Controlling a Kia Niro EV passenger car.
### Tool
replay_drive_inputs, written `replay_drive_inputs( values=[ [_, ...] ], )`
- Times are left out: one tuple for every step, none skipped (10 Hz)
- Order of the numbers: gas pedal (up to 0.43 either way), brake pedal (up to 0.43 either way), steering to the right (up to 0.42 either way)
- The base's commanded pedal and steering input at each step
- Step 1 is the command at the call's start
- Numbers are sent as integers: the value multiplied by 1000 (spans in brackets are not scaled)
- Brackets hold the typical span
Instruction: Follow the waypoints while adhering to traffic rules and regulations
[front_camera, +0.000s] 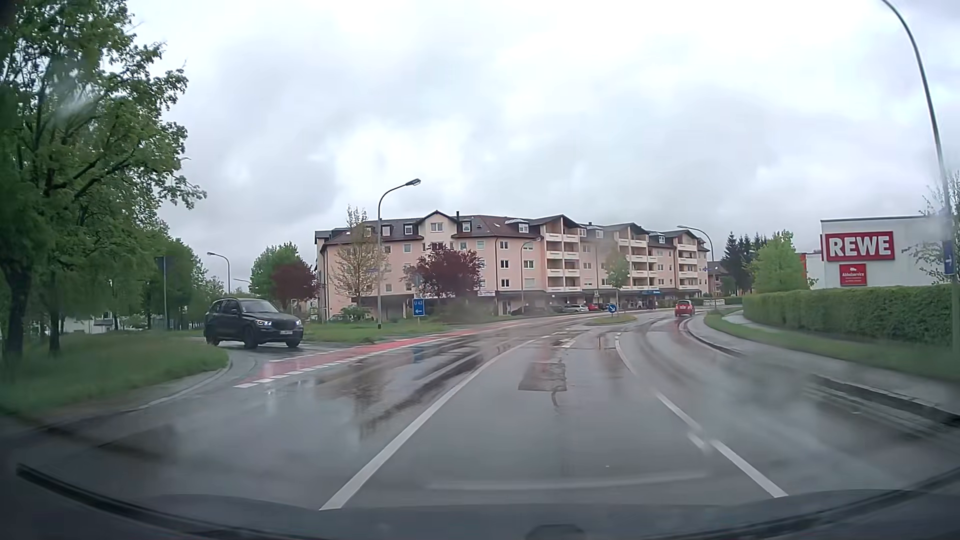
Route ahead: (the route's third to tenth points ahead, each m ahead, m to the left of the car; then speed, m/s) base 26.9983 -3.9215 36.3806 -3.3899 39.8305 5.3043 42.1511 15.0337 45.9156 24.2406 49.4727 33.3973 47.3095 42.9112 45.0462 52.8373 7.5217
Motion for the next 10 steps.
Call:
replay_drive_inputs(
  values=[
    [0,0,37],
    [0,0,37],
    [0,0,37],
    [0,0,37],
    [0,0,37],
    [0,0,37],
    [0,0,37],
    [0,0,37],
    [0,0,37],
    [0,0,37]
  ],
)
